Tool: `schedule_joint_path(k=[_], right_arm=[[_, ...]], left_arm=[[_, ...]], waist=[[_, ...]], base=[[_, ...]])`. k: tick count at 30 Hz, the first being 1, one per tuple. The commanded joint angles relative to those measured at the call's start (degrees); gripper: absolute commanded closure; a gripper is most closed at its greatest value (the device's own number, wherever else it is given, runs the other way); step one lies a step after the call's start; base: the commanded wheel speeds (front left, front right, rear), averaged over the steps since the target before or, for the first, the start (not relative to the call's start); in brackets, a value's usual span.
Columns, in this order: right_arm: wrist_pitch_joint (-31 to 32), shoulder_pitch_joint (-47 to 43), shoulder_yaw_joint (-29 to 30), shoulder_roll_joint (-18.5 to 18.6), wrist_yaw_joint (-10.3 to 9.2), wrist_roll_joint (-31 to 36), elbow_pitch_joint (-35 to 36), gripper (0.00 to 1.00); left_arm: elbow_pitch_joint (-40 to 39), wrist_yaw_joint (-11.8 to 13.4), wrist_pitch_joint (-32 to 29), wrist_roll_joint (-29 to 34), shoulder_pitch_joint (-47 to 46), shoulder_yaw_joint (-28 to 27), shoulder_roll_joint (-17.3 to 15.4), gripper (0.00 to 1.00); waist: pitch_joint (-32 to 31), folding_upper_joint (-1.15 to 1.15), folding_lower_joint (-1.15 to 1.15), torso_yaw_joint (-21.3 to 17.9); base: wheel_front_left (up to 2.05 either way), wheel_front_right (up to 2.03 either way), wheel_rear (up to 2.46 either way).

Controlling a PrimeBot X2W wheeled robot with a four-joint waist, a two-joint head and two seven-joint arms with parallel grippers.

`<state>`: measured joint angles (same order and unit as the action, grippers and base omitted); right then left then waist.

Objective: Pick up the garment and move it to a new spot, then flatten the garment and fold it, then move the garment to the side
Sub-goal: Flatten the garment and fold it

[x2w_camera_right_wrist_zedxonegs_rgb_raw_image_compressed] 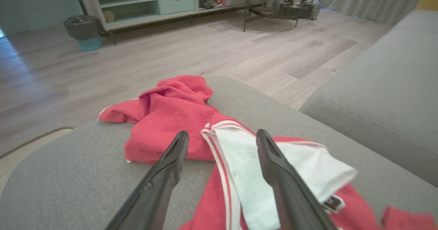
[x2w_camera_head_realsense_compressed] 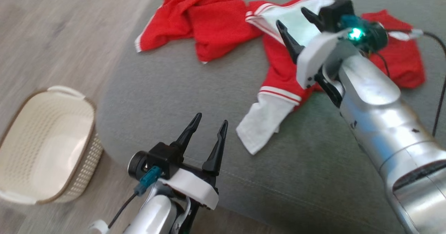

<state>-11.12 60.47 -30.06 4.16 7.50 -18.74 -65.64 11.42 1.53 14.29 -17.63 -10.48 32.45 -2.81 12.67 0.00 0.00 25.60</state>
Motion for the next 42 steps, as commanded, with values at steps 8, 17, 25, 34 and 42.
schedule_joint_path(k=[8, 17, 25, 34, 42], right_arm=[[-3.8, -6.9, 11.4, 2.5, -0.01, 1.5, 4.4, 0.0], [-3.9, -29.3, 32.1, -0.8, -0.01, 10.5, 29.0, 0.0], [-3.9, -38.7, 29.4, -1.3, -0.01, 4.1, 38.8, 0.0], [-2.5, -36.7, 28.2, -1.3, -0.01, 1.2, 37.1, 0.0], [-2.3, -25.7, 33.1, -1.3, -0.01, -0.2, 23.6, 0.0]], left_arm=[[-2.2, 0.0, 0.7, 2.1, 0.6, -3.8, -0.1, 0.0], [-0.8, -0.1, 0.7, 3.3, 0.9, -5.4, -0.1, 0.0], [3.2, 0.0, 0.7, 4.9, -0.2, -7.2, -0.1, 0.0], [4.3, -1.9, 0.7, 6.0, -0.9, -7.1, -0.1, 0.0], [3.9, -3.1, 0.7, 5.5, -1.9, -4.8, -0.1, 0.0]], waist=[[-4.1, 0.0, 0.0, -9.4], [-5.5, 0.0, 0.0, -19.4], [-4.0, 0.0, 0.0, -24.8], [-2.0, 0.0, 0.0, -23.7], [1.8, 0.0, 0.0, -15.4]], base=[[0.0, 0.0, 0.0], [0.0, 0.0, 0.0], [0.0, 0.0, 0.0], [0.0, 0.0, 0.0], [0.0, 0.0, 0.0]])
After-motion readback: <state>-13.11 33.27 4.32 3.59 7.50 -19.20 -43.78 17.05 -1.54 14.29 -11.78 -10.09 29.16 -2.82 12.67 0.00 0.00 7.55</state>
